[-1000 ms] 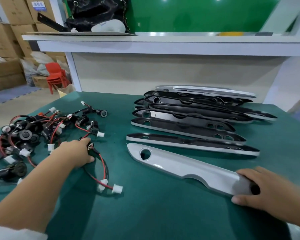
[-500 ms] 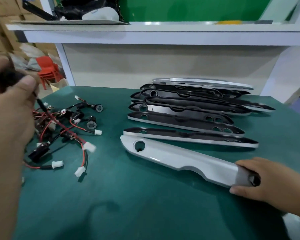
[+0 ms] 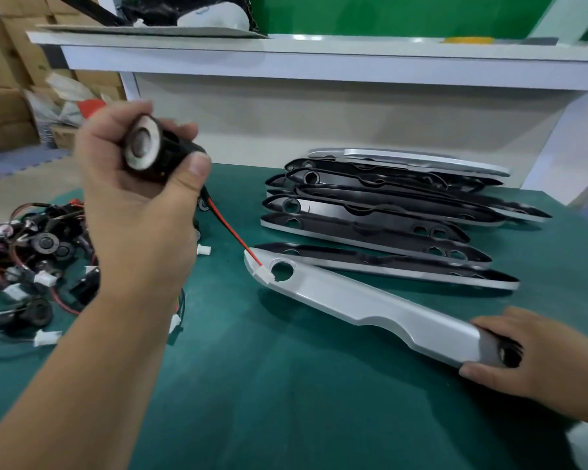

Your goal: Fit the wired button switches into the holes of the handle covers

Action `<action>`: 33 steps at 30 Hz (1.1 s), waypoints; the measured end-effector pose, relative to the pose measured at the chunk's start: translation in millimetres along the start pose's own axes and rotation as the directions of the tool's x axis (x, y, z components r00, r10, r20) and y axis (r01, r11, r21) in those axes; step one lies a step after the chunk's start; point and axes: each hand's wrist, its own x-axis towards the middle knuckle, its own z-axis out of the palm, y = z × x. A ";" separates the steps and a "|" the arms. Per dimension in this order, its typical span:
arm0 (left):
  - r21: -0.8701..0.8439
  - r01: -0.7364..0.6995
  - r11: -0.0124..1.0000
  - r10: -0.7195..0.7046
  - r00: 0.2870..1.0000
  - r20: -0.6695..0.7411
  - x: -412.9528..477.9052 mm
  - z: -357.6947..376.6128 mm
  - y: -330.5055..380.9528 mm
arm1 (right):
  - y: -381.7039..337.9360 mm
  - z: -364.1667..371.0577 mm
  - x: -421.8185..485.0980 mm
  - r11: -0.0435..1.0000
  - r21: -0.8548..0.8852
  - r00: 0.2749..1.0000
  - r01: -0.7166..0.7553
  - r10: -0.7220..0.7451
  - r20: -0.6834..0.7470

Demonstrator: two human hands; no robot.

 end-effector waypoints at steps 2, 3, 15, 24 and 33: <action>0.021 0.027 0.999 -0.028 0.999 0.032 -6.9 4.1 0.0 | -1.2 -0.3 -1.3 1.000 0.010 1.000 0.003 -0.003 -0.007; 0.038 0.048 0.998 -0.050 0.998 0.044 -10.4 6.3 -1.1 | -1.9 -0.3 -2.0 1.000 0.012 1.000 0.004 -0.004 -0.011; 0.155 0.215 0.964 -0.243 0.951 0.191 -34.3 11.7 -15.2 | -7.2 -8.6 -9.0 0.998 0.056 0.998 0.008 -0.005 -0.060; 0.516 -0.090 0.852 -0.198 0.857 0.476 -47.3 15.5 -12.4 | -16.3 -19.5 -15.3 0.993 0.117 0.988 0.006 0.012 -0.156; 0.728 -0.045 0.684 -0.259 0.918 0.300 -49.7 19.9 -7.7 | -29.2 -28.4 -23.4 0.993 0.116 0.987 0.017 0.002 -0.164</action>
